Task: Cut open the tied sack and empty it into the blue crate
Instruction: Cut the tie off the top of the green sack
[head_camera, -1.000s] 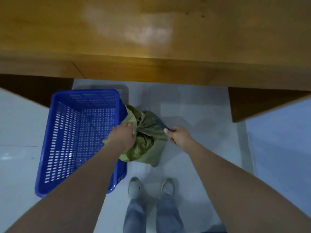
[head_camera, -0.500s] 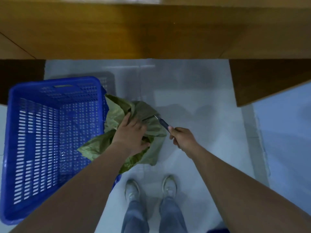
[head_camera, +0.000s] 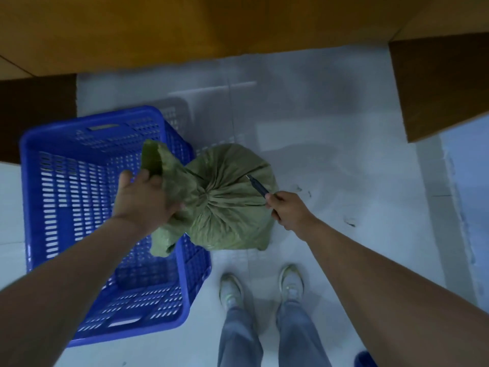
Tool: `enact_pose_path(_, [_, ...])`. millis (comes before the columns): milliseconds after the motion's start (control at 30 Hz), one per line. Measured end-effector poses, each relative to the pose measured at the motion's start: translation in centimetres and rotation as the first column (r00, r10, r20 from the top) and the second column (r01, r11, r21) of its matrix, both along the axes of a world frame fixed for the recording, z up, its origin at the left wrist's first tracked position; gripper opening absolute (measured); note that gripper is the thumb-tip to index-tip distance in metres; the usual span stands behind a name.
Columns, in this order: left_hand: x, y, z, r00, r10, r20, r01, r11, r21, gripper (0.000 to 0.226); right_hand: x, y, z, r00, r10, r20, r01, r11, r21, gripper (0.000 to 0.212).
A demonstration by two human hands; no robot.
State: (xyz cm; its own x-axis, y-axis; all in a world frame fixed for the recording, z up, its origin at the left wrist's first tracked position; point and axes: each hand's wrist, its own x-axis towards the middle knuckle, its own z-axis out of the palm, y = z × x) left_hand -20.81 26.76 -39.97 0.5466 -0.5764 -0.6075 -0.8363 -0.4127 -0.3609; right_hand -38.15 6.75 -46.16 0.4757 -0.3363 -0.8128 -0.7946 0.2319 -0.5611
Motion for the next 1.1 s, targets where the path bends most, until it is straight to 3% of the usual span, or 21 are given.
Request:
enact_pose_path(33, [-0.7, -0.3, -0.3, 0.998, -0.034, 0.051, 0.043, 0.984, -0.175, 0.039, 0.4, 0.4, 0.0, 1.0, 0.013, 0.006, -0.013, 1.0, 0.002, 0.026])
enact_pose_path(100, [-1.8, -0.7, -1.5, 0.976, -0.172, 0.136, 0.211, 0.909, -0.359, 0.047, 1.0, 1.0, -0.1, 0.998, 0.055, 0.008, -0.055, 0.998, 0.002, 0.028])
enact_pose_path(167, [-2.2, -0.8, -2.8, 0.937, -0.337, 0.096, 0.341, 0.816, -0.466, 0.051, 1.5, 1.4, -0.1, 0.997, 0.078, 0.01, -0.078, 0.997, 0.008, 0.027])
enact_pose_path(233, [-1.8, -1.1, -3.8, 0.837, -0.546, 0.027, 0.468, 0.69, -0.553, 0.039, 1.8, 1.5, -0.2, 0.997, 0.066, 0.027, -0.067, 0.997, 0.031, 0.026])
enact_pose_path(267, [-1.5, -1.1, -4.3, 0.825, -0.563, -0.051, 0.455, 0.714, -0.533, 0.039, 1.8, 1.4, -0.3, 0.998, 0.057, 0.033, -0.058, 0.997, 0.046, 0.025])
enact_pose_path(300, [-1.2, -1.1, -4.6, 0.843, -0.524, -0.125, 0.404, 0.769, -0.495, 0.04, 1.9, 1.2, -0.4, 0.998, 0.054, 0.031, -0.055, 0.997, 0.061, 0.025])
enact_pose_path(367, [-1.2, -1.2, -4.9, 0.931, -0.248, -0.267, 0.122, 0.902, -0.415, 0.046, 1.9, 0.9, -0.7, 0.998, 0.065, -0.001, -0.065, 0.995, 0.077, 0.029])
enact_pose_path(433, [-1.4, -1.2, -5.4, 0.934, 0.093, -0.345, -0.229, 0.897, -0.379, 0.056, 2.2, 0.7, -0.9, 0.998, 0.05, -0.036, -0.047, 0.995, 0.091, 0.033])
enact_pose_path(467, [-1.6, -1.3, -5.7, 0.917, 0.203, -0.344, -0.325, 0.879, -0.347, 0.056, 2.3, 0.6, -1.0, 0.999, 0.029, -0.045, -0.025, 0.995, 0.101, 0.034])
enact_pose_path(567, [-2.3, -1.2, -6.9, 0.944, 0.219, -0.246, -0.283, 0.921, -0.266, 0.065, 2.6, 0.7, -1.2, 0.999, 0.005, -0.053, 0.002, 0.993, 0.122, 0.039])
enact_pose_path(667, [-2.9, -0.5, -8.1, 0.935, 0.304, -0.182, -0.348, 0.887, -0.304, 0.072, 3.2, 1.5, -1.7, 0.997, 0.072, -0.026, -0.07, 0.993, 0.091, 0.047])
enact_pose_path(833, [-2.6, -0.4, -9.3, 0.921, 0.36, -0.148, -0.389, 0.859, -0.333, 0.063, 4.6, 2.7, -2.5, 0.973, 0.221, 0.068, -0.218, 0.975, -0.041, 0.05])
enact_pose_path(900, [-2.1, -0.8, -9.6, 0.924, 0.346, -0.163, -0.381, 0.87, -0.313, 0.057, 5.0, 3.0, -2.8, 0.972, 0.203, 0.122, -0.205, 0.979, 0.005, 0.043])
enact_pose_path(1000, [-1.4, -1.2, -10.0, 0.931, 0.3, -0.21, -0.352, 0.891, -0.287, 0.05, 5.5, 3.4, -2.9, 0.987, 0.044, 0.153, -0.068, 0.985, 0.159, 0.029])
enact_pose_path(1100, [-1.1, -1.1, -10.1, 0.889, 0.343, -0.305, -0.433, 0.846, -0.311, 0.043, 5.9, 3.5, -2.8, 0.984, -0.013, 0.175, -0.029, 0.971, 0.236, 0.016])
